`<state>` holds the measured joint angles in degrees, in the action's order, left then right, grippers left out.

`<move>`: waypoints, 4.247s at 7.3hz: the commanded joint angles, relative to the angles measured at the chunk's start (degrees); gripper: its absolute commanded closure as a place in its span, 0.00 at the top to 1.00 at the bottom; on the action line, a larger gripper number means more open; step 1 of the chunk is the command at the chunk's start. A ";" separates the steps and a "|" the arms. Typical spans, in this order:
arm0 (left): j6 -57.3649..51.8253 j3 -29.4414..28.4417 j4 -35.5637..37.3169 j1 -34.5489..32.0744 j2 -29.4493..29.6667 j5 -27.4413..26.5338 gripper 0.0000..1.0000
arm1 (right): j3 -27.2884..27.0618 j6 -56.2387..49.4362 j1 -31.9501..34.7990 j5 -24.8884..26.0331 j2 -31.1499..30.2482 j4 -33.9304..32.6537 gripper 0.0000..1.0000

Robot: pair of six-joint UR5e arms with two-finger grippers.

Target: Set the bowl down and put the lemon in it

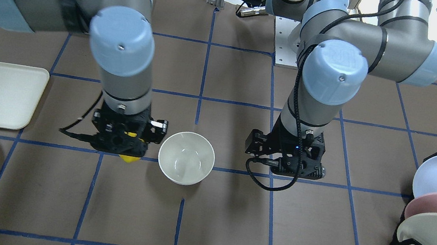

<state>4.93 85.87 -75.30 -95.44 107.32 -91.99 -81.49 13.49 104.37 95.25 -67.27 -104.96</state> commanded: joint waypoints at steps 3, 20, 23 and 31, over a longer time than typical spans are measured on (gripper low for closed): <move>-3.52 1.14 -7.66 3.24 -9.03 0.58 1.00 | -0.86 8.31 9.27 0.38 8.47 -8.16 0.00; -3.69 5.27 -7.58 5.79 -13.02 3.22 1.00 | -9.83 -5.58 -6.99 -2.97 -21.50 8.54 1.00; -7.30 5.53 -8.98 5.62 -15.02 2.52 1.00 | -9.92 -5.58 -6.99 -2.70 -21.58 8.63 1.00; -11.52 5.45 -13.21 6.58 -17.23 0.40 1.00 | -10.00 -5.58 -6.55 -2.62 -21.67 8.80 1.00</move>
